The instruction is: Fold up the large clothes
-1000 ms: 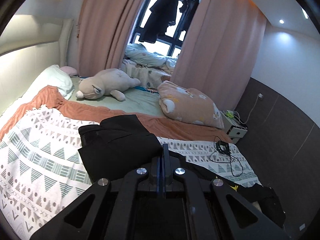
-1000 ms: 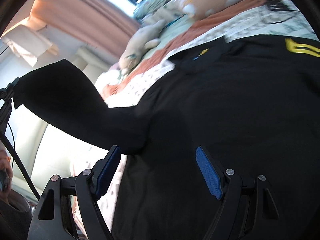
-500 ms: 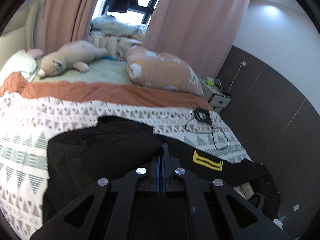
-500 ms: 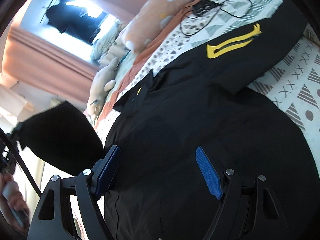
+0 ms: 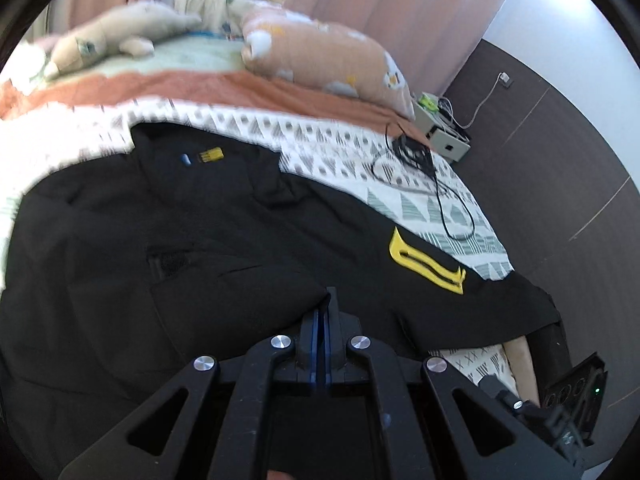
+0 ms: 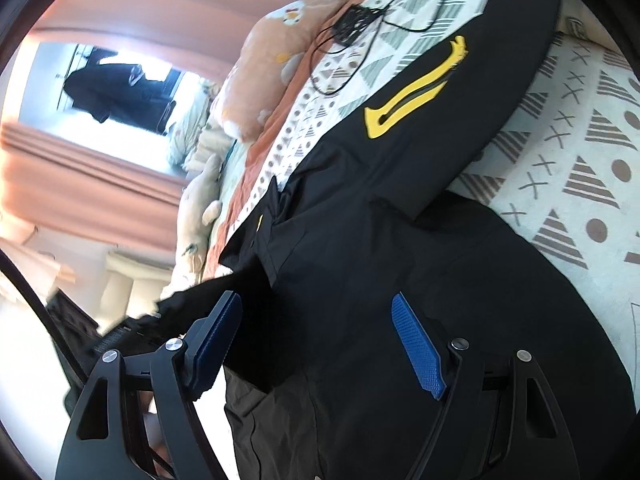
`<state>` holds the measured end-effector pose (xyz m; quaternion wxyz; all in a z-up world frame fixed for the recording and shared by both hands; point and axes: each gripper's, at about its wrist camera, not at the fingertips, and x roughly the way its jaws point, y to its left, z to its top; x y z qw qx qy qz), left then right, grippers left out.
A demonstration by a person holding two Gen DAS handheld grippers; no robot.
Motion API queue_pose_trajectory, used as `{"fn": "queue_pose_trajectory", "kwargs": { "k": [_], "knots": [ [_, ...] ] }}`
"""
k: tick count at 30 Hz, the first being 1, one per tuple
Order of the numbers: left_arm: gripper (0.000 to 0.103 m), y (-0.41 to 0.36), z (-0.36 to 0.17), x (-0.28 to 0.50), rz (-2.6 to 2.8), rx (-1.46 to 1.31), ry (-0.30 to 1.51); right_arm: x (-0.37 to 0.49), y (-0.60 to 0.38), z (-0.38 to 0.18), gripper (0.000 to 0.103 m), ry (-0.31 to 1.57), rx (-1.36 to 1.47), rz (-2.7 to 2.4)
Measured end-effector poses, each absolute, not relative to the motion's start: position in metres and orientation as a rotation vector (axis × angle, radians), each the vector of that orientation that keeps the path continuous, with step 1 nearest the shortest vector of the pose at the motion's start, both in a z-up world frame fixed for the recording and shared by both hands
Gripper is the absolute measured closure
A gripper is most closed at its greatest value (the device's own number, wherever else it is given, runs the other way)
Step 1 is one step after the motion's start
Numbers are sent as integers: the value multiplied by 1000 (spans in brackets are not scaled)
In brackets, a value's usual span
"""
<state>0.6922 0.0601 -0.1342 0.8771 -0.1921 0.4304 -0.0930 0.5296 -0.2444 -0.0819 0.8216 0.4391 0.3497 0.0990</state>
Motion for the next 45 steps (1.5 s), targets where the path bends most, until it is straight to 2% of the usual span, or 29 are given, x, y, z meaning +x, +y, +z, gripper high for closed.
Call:
{"fn": "queue_pose_trajectory", "kwargs": {
  "k": [3, 5, 7, 8, 9, 17, 26, 31, 35, 40, 45],
  "knots": [
    [97, 56, -151, 692, -196, -402, 933, 529, -246, -83, 27, 743, 939, 206],
    [91, 53, -155, 686, -194, -384, 923, 532, -247, -85, 27, 746, 940, 205],
    [65, 55, -155, 679, -209, -412, 900, 534, -247, -85, 27, 749, 941, 205],
    [20, 57, -155, 675, -218, -428, 889, 535, -246, -85, 27, 751, 940, 204],
    [1, 60, -152, 669, -228, -451, 864, 536, -245, -85, 27, 753, 936, 205],
    [0, 92, -138, 617, -182, -550, 753, 543, -239, -82, 27, 756, 882, 202],
    [0, 155, -139, 529, 57, -585, 750, 547, -201, -69, 27, 769, 697, 223],
    [0, 198, -128, 490, 139, -620, 674, 544, -157, -52, 27, 770, 549, 275],
    [0, 229, -140, 475, 225, -589, 640, 537, -111, -41, 27, 753, 343, 285],
    [0, 267, -155, 466, 282, -606, 638, 533, -58, -48, 27, 748, 61, 210],
    [0, 298, -159, 455, 298, -644, 614, 544, -8, -65, 27, 767, -100, 134]
  ]
}}
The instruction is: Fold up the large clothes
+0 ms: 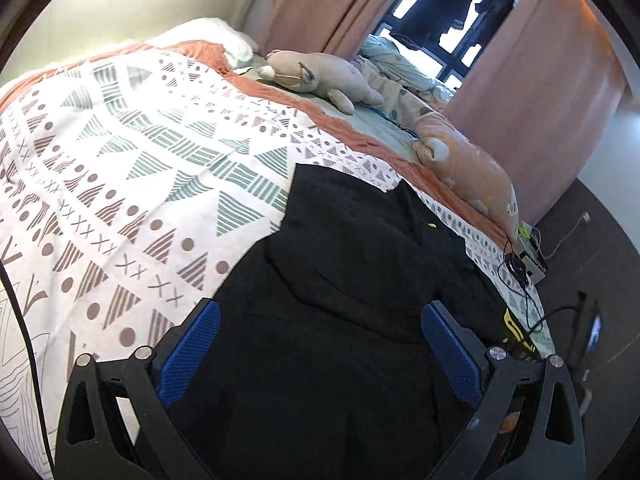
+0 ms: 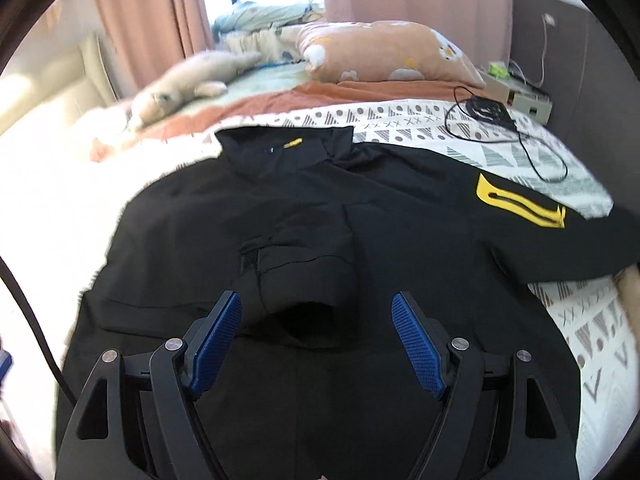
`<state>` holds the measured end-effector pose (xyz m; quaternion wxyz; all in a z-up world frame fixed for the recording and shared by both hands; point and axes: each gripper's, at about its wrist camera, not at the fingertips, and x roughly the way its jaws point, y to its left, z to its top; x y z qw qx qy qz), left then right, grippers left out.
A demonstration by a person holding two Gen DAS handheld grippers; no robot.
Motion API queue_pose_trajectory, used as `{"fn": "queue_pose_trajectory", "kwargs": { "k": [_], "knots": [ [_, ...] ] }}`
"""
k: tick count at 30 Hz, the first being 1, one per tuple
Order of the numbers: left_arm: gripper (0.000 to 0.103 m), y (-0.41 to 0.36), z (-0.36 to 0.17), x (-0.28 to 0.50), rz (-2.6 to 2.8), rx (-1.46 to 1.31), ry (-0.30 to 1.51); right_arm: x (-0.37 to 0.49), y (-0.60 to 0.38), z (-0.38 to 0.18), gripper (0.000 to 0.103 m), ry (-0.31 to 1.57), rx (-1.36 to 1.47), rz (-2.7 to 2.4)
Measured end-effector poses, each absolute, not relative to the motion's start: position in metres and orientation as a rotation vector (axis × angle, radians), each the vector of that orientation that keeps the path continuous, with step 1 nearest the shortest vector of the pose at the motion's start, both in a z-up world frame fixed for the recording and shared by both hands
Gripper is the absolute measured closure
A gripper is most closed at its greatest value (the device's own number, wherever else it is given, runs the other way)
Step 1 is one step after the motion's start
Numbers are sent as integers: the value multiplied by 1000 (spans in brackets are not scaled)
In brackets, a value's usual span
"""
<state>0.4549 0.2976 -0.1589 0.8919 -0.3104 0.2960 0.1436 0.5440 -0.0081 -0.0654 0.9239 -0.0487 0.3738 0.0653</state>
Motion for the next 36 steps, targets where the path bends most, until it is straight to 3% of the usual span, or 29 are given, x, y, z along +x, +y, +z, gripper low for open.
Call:
{"fn": "queue_pose_trajectory", "kwargs": {
  "k": [12, 25, 34, 36],
  "knots": [
    [0, 326, -168, 439, 290, -759, 590, 580, 70, -120, 27, 832, -375, -3],
    [0, 310, -172, 451, 288, -715, 630, 592, -77, -89, 27, 798, 139, -181],
    [0, 307, -178, 455, 298, -708, 652, 593, 19, -92, 26, 795, -69, 81],
    [0, 310, -178, 454, 304, -705, 654, 592, 39, -100, 21, 803, -138, 103]
  ]
}}
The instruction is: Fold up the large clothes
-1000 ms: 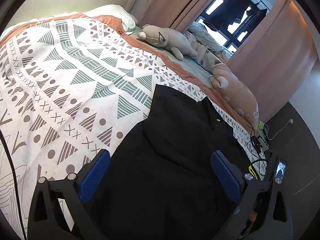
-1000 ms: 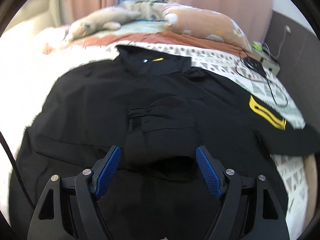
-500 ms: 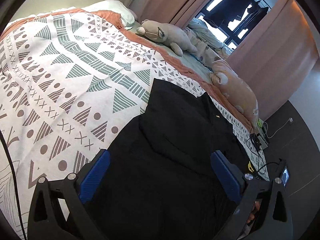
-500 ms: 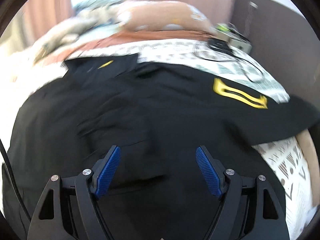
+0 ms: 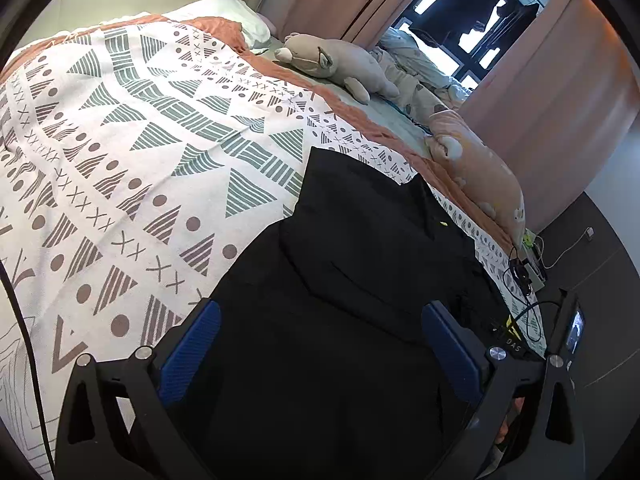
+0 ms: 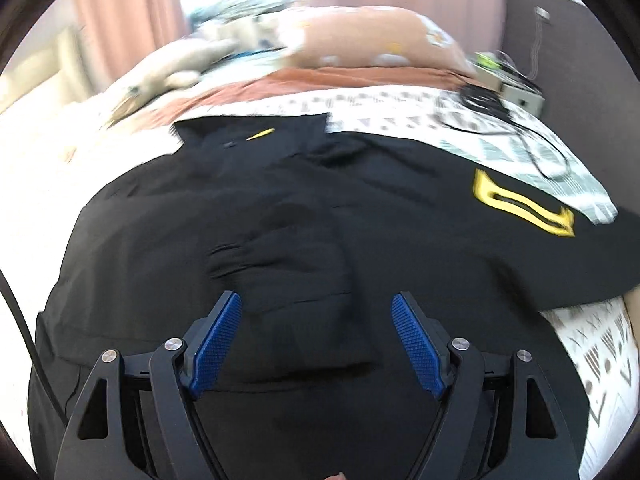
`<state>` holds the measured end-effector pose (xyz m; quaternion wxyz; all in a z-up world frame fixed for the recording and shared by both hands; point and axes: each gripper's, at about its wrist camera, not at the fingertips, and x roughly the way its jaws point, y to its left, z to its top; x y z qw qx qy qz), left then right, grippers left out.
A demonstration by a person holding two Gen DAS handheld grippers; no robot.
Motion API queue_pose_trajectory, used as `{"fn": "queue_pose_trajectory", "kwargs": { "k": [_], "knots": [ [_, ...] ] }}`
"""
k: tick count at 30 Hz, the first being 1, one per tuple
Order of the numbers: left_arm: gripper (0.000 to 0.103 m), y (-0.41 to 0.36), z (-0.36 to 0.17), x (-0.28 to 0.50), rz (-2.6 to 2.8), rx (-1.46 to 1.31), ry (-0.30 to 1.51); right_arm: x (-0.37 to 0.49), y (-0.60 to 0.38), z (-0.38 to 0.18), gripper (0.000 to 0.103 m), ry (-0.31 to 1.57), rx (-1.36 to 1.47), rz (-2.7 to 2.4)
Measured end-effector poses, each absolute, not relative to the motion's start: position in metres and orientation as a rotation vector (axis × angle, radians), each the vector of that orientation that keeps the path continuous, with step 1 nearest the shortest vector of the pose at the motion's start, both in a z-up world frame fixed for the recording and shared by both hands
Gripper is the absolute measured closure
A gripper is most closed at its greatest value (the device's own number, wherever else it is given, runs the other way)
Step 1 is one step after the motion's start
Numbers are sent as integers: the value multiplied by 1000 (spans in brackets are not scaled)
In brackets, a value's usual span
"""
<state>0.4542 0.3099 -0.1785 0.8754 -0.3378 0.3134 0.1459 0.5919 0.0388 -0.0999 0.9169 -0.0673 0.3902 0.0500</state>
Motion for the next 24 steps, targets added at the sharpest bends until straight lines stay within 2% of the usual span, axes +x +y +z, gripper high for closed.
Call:
{"fn": "queue_pose_trajectory", "kwargs": {
  "k": [7, 11, 18, 24],
  "knots": [
    [0, 315, -185, 456, 304, -727, 670, 614, 68, -142, 21, 937, -317, 104],
    [0, 317, -185, 457, 307, -731, 671, 630, 41, -138, 21, 923, -303, -7],
    [0, 315, -183, 455, 319, -741, 667, 624, -53, -105, 21, 816, -12, -222],
    [0, 302, -172, 459, 294, -712, 659, 607, -122, -106, 21, 796, 271, -173]
  ]
}}
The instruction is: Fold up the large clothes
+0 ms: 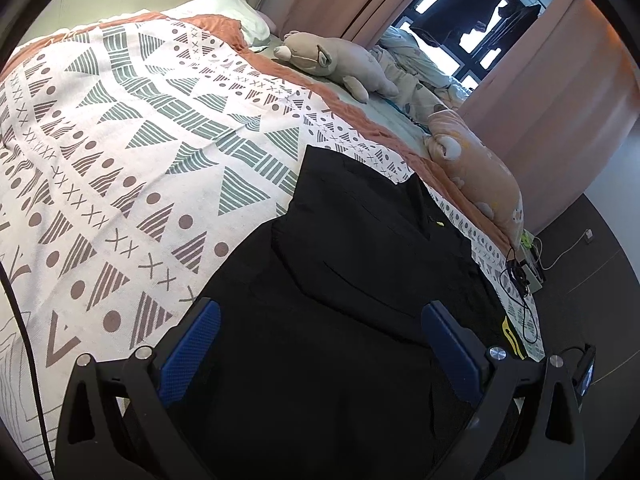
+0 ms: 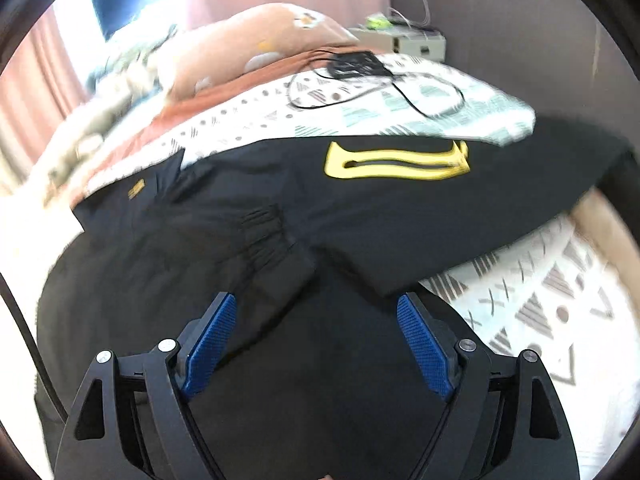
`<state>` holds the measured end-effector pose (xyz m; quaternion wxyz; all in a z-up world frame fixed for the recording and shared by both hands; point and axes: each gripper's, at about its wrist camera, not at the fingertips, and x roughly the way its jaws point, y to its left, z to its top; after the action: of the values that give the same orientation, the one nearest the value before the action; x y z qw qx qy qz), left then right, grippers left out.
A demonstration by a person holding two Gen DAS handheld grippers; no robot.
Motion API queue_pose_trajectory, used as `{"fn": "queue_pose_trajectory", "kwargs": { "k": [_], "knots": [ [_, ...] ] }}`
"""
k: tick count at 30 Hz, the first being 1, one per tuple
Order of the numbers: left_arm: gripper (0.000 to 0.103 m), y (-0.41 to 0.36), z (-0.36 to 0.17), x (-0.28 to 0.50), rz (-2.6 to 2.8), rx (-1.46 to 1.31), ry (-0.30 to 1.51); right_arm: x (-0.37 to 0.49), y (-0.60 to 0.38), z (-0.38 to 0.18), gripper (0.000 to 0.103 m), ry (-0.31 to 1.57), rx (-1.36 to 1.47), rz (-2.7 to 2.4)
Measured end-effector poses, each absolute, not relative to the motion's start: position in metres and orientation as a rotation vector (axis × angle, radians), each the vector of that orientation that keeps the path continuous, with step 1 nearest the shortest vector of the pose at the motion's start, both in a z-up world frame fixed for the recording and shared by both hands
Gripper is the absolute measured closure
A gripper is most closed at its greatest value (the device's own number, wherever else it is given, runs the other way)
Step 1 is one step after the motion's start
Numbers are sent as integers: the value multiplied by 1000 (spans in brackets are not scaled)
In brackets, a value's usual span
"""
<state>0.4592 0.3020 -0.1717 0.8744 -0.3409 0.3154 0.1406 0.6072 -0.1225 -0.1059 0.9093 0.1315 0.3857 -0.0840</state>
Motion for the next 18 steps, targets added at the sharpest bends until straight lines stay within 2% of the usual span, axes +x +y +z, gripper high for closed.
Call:
{"fn": "queue_pose_trajectory", "kwargs": {
  "k": [4, 14, 18],
  "knots": [
    [0, 293, -166, 460, 284, -686, 651, 606, -160, -104, 22, 799, 360, -117],
    [0, 277, -169, 473, 287, -677, 653, 567, -265, -89, 54, 724, 579, -135],
    [0, 270, -174, 481, 286, -681, 653, 556, -289, -105, 54, 703, 703, -155]
  ]
}}
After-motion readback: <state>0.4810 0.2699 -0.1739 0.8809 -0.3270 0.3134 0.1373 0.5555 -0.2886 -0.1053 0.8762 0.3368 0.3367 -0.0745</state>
